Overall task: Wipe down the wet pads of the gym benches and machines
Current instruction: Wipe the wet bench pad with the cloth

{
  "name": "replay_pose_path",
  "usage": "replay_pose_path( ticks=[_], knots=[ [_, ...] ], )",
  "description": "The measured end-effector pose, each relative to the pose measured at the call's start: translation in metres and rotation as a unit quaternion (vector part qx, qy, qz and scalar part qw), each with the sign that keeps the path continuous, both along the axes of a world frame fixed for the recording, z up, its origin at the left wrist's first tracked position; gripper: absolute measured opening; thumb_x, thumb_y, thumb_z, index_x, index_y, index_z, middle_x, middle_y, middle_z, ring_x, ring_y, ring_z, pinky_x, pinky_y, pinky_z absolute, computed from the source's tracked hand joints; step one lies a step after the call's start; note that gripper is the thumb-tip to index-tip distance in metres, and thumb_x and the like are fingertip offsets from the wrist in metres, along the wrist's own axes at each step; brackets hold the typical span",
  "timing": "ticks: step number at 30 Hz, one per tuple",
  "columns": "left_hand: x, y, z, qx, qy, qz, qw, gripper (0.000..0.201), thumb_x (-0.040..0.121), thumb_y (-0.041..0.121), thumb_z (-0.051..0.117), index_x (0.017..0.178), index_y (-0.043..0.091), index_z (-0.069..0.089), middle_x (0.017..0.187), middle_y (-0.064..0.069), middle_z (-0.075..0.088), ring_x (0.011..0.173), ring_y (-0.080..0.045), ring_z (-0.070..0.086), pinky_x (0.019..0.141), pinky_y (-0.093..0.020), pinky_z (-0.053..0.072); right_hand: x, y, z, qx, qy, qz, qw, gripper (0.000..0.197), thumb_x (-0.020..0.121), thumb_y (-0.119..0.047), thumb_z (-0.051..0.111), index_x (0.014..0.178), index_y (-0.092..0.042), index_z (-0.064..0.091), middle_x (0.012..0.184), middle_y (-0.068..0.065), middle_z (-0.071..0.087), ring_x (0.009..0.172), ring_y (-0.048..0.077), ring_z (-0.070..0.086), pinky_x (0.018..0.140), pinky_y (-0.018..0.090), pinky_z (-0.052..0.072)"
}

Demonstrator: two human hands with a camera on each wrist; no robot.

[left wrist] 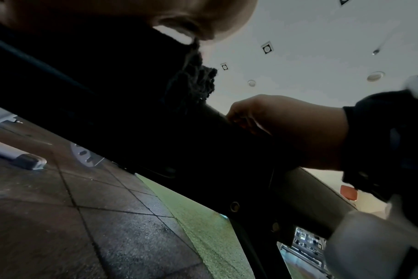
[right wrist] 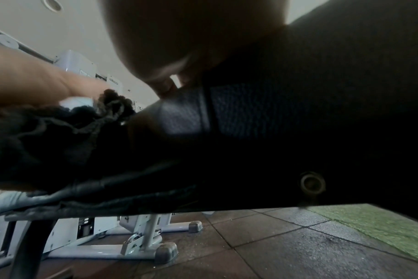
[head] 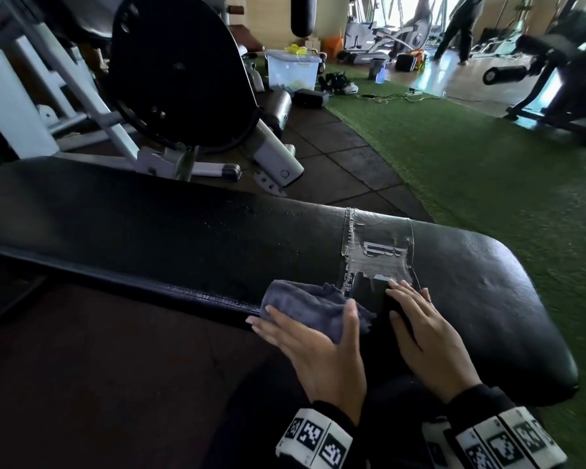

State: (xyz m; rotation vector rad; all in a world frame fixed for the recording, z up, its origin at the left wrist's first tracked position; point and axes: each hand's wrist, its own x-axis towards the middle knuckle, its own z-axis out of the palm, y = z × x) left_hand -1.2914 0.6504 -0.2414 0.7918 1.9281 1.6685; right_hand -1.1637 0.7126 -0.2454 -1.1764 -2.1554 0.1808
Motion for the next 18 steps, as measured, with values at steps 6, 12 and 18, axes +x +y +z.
replay_pose_path(
  ticks=[6,12,18],
  knots=[
    [-0.016,-0.001,-0.016,0.006,0.072,-0.018,0.997,0.096,0.09,0.03,0.057,0.149,0.006,-0.015,0.149,-0.003,-0.04,0.138,-0.014,-0.033,0.097,0.002,-0.016,0.002,0.0,0.0,-0.009,0.028,0.003,1.0,0.047,0.091,-0.035,0.035,0.12,-0.007,0.06,0.133,0.0,0.054,0.131,0.004,0.038,0.115,0.024,0.017],
    [-0.09,0.002,-0.016,-0.012,0.121,0.039,0.992,0.09,0.08,0.045,0.038,0.15,0.004,-0.001,0.157,-0.011,-0.02,0.145,-0.022,-0.018,0.111,-0.021,-0.007,0.005,0.001,-0.002,-0.019,0.05,0.001,0.999,0.045,0.092,-0.035,0.036,0.121,-0.009,0.06,0.133,-0.004,0.054,0.131,0.005,0.041,0.115,0.023,0.019],
    [-0.167,-0.001,-0.013,-0.108,0.279,0.02,0.954,0.071,0.09,0.037,0.053,0.147,0.003,0.026,0.153,-0.01,0.011,0.145,-0.03,0.009,0.111,-0.047,0.031,0.006,0.001,0.002,-0.02,0.075,0.011,0.997,0.043,0.09,-0.035,0.04,0.117,-0.009,0.062,0.128,-0.005,0.058,0.127,0.001,0.044,0.113,0.03,0.025]
  ],
)
